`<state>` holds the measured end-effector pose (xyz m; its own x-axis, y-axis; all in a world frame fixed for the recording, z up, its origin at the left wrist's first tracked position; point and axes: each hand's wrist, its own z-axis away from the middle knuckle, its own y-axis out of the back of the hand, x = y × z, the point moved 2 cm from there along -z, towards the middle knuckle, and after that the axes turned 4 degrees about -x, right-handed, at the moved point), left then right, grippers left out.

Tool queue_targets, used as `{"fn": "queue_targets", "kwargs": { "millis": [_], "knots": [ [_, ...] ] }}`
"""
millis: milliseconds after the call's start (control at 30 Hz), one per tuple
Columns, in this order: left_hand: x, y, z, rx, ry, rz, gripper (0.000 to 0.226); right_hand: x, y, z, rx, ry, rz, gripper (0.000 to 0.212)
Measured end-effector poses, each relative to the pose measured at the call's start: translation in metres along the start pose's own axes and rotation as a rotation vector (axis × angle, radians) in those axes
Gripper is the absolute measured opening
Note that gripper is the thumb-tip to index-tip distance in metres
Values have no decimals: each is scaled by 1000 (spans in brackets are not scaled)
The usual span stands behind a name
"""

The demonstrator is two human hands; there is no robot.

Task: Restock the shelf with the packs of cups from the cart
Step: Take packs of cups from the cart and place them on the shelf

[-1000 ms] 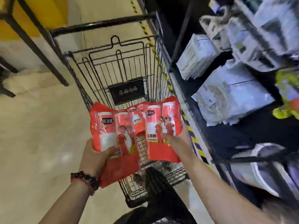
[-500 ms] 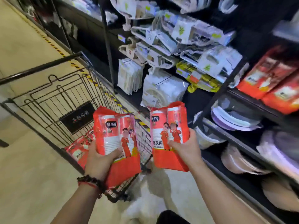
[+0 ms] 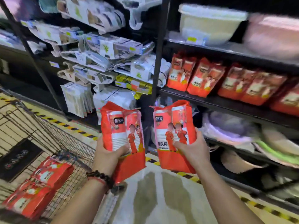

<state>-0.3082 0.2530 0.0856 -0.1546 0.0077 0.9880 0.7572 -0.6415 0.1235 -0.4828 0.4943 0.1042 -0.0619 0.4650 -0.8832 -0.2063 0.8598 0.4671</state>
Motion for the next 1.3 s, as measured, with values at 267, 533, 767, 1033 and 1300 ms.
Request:
{"fn": "queue_targets", "kwargs": {
  "millis": [267,533,767,1033,1300],
  "knots": [
    [34,-161,41,-195,-75,-4,61,68,151,-6,215,-69,-2,79],
    [43,-284,74,-385,-123,12,62,124,259,-8,354,-158,-95,78],
    [55,-357,57,-468,-125,39,62,151,302,-35,393,-205,-188,71],
    [63,-451,-16,-576,-148,79,64,182,342,-112,446,-187,-276,64],
    [85,-547,-125,-677,-166,93,76,184,359,-237,426,-138,-318,42]
  ]
}}
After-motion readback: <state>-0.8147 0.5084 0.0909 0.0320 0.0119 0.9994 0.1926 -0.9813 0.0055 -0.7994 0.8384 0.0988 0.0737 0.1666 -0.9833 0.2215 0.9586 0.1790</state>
